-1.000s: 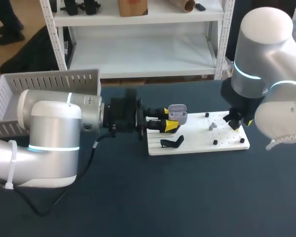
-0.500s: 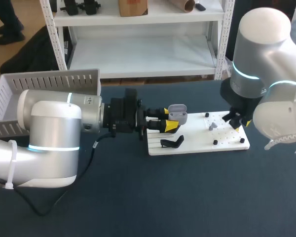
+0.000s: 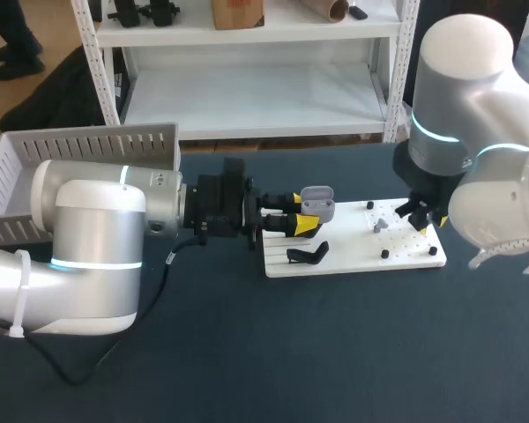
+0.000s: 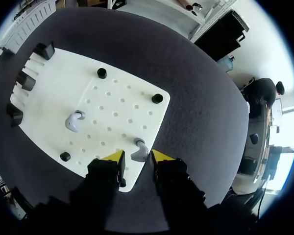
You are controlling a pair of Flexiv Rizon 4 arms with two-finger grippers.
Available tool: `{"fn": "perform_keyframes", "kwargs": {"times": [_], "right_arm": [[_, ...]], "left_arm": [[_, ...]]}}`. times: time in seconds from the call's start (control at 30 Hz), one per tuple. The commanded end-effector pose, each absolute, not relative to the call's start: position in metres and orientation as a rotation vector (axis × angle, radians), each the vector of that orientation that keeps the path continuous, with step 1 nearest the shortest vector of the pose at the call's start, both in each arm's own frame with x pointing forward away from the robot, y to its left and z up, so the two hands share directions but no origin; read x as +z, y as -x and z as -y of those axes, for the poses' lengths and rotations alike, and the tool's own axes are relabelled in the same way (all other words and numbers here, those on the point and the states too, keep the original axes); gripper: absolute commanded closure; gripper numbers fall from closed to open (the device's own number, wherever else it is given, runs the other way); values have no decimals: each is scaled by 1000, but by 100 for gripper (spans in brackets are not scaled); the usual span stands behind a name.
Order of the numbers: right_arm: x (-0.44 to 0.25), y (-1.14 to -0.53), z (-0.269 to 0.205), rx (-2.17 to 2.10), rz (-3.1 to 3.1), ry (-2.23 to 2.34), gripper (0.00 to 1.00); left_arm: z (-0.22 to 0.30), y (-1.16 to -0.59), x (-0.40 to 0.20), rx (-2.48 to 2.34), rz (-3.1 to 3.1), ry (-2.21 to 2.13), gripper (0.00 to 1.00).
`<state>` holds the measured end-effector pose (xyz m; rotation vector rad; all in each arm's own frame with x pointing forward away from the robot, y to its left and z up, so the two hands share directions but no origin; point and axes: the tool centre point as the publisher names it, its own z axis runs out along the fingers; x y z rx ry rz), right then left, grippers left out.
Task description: Pick up each earbud case from the left stands, insert the matching earbuds, close the lid, and place the case in the box.
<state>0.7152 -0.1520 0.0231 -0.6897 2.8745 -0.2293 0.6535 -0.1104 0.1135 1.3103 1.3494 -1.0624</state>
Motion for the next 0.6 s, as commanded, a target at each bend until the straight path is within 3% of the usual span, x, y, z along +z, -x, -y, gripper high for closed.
{"fn": "perform_keyframes", "kwargs": {"times": [0.03, 0.2, 0.4, 0.43, 0.6], "right_arm": [[22, -712, 153, -234, -2870, 672, 71], [22, -713, 153, -238, -2873, 647, 86], [21, -714, 153, -237, -2876, 647, 92], [21, -714, 153, -239, -2877, 647, 99], [29, -710, 153, -236, -2862, 647, 100]], "left_arm": [[110, -652, 113, -1058, -1348, -1305, 100], [110, -652, 113, -1058, -1348, -1305, 100], [110, -652, 113, -1058, -1348, -1305, 100], [110, -652, 113, -1058, -1348, -1305, 100], [110, -652, 113, -1058, -1348, -1305, 100]]}}
